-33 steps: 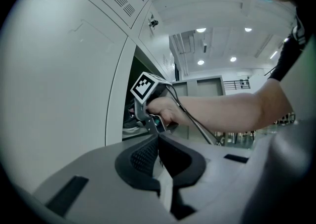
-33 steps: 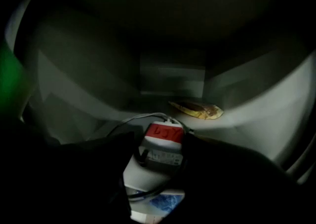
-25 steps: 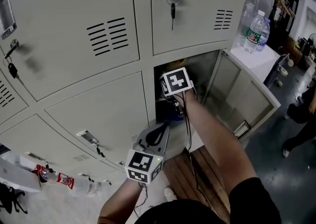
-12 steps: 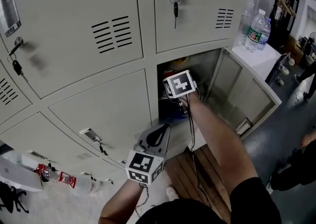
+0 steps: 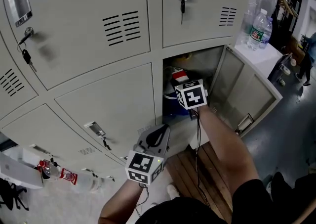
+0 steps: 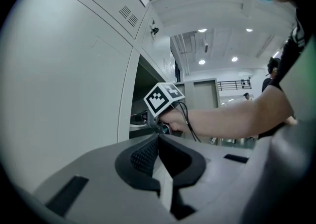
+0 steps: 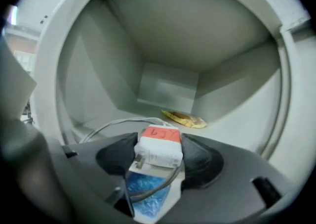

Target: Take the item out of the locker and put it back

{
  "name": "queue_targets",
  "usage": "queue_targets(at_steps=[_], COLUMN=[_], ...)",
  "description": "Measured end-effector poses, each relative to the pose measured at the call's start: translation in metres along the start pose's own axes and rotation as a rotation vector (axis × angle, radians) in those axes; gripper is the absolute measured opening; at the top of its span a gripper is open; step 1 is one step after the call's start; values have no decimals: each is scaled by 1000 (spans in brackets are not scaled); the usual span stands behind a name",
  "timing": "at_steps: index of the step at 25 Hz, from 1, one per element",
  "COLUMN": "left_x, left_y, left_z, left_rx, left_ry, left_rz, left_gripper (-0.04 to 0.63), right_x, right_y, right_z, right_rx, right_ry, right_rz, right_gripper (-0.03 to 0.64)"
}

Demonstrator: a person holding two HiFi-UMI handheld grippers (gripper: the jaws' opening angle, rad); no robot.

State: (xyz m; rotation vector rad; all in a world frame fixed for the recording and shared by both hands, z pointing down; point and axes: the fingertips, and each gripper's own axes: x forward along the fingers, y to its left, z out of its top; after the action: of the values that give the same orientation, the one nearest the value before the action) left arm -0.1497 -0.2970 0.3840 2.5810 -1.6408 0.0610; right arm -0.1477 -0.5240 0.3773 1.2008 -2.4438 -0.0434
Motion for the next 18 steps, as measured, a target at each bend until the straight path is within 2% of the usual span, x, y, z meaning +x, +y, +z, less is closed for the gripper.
queue_targets(at_steps=[18], left_x=[-36], left_y=[-24], left_z=[-10], left_rx=[6], left_ry=[20], left_rz=[-64], left_gripper=[6], right_x=[-92], right_y=[-2], right_z=[-4], right_rx=[-51], right_ry=[-128], right_rz=[-125], right_gripper=[275])
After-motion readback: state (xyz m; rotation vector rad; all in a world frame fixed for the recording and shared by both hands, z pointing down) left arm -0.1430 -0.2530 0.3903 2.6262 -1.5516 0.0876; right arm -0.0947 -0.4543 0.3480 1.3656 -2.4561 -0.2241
